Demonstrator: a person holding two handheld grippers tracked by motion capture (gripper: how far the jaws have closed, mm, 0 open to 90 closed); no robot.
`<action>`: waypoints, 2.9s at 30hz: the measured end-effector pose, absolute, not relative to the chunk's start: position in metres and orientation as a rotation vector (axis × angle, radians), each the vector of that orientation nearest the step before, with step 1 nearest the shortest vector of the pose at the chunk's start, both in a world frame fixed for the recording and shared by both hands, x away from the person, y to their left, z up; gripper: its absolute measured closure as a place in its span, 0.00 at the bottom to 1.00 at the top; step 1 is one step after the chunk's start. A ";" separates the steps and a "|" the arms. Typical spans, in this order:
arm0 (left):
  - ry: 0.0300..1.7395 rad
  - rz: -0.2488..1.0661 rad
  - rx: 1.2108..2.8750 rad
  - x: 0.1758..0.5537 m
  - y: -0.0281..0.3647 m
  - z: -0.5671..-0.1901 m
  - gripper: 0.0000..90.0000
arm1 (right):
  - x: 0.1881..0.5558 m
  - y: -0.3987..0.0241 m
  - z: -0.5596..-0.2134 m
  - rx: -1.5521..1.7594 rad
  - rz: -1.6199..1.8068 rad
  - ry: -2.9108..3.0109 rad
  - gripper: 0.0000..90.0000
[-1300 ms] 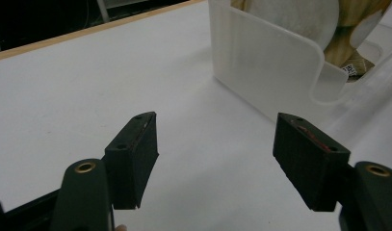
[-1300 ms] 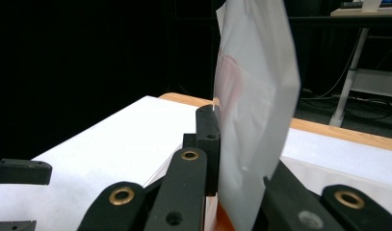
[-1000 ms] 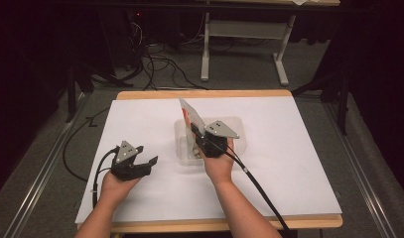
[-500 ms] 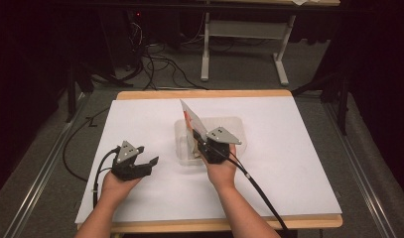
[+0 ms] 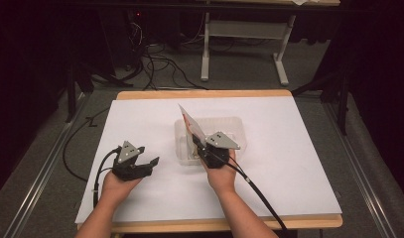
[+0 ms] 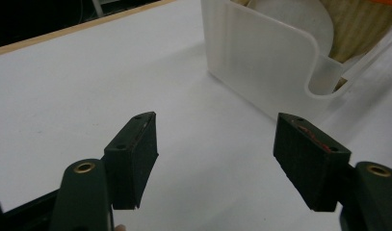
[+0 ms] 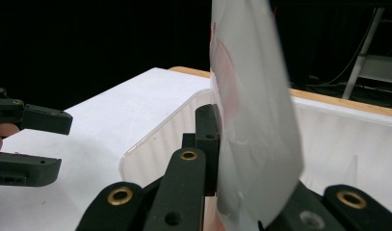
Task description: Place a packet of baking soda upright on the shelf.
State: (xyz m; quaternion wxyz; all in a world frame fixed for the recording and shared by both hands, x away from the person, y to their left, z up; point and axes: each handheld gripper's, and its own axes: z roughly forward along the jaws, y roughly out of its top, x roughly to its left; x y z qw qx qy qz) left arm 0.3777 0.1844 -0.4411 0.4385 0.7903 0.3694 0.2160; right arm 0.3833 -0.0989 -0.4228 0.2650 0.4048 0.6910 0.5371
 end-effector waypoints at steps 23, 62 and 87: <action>0.918 0.543 1.953 0.377 0.185 -0.440 0.36 | 0.389 -0.100 -0.416 1.103 1.453 1.912 0.76; 0.928 0.551 1.959 0.378 0.187 -0.440 0.36 | 0.326 -0.159 -0.405 1.090 1.431 1.992 0.38; 0.933 0.553 1.996 0.375 0.179 -0.444 0.36 | 0.291 -0.341 -0.447 1.444 1.115 1.778 0.44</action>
